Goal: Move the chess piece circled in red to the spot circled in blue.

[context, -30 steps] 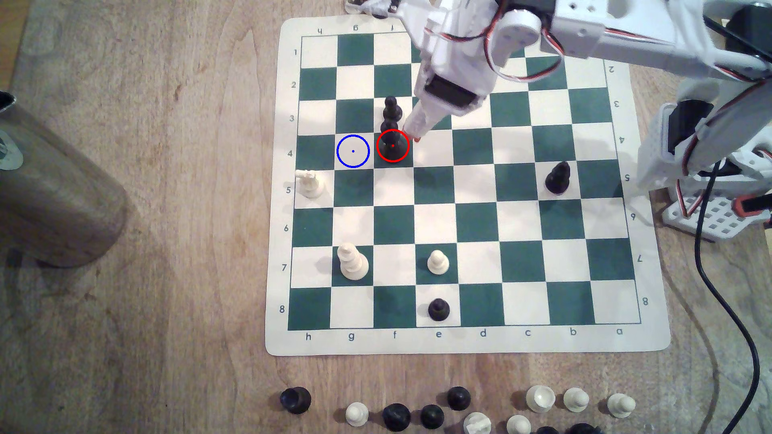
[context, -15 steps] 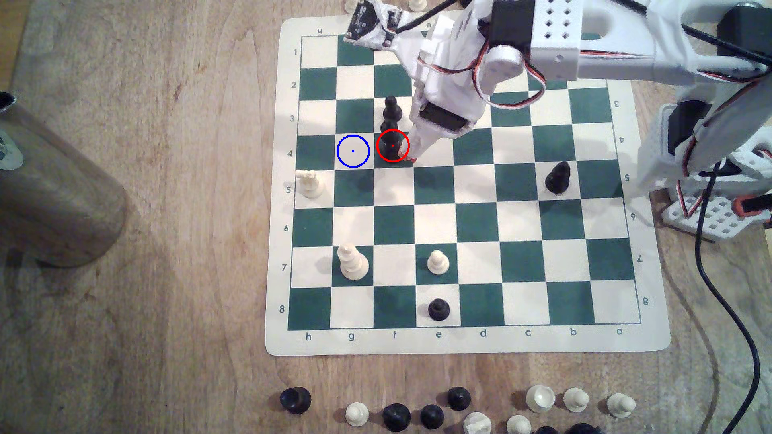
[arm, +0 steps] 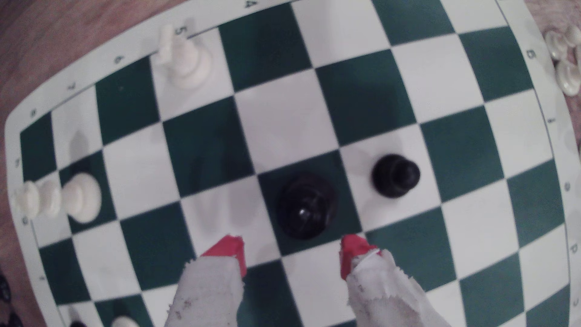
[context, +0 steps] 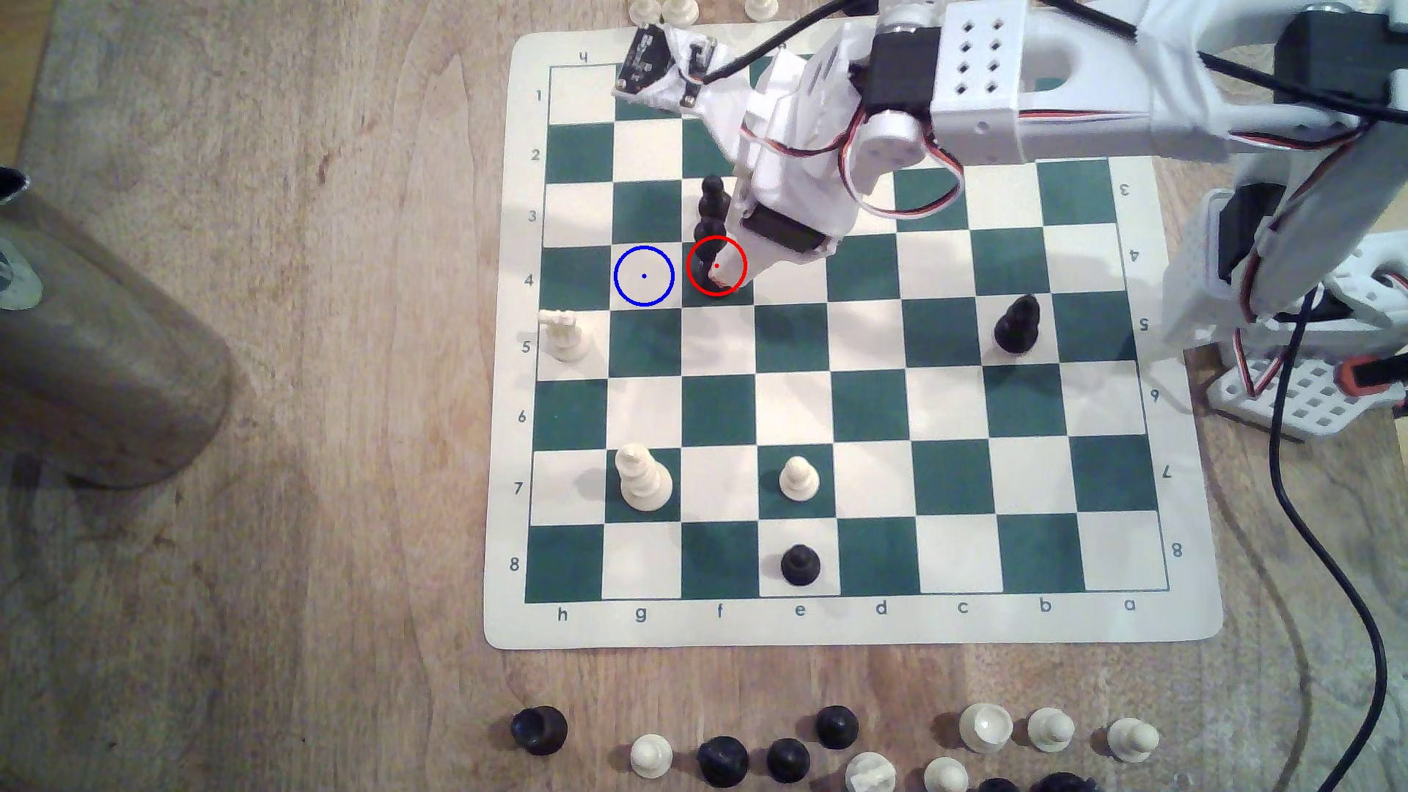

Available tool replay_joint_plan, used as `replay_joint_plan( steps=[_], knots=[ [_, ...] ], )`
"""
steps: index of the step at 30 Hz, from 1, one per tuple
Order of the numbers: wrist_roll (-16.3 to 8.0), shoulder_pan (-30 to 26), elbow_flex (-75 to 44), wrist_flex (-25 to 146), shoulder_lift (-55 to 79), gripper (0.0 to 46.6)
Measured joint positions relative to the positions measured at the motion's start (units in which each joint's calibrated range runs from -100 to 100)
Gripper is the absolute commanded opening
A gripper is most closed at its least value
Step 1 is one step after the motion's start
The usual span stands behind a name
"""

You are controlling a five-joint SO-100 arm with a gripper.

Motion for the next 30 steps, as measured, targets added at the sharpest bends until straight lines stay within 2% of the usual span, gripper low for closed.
replay_joint_plan(
  steps=[18, 25, 30],
  knots=[
    [-1.22, 0.96, 4.34, -11.31, 2.35, 13.6],
    [-1.22, 0.96, 4.61, -11.55, 2.35, 10.6],
    [-1.22, 0.29, 5.78, -12.51, 2.35, 6.3]
  ],
)
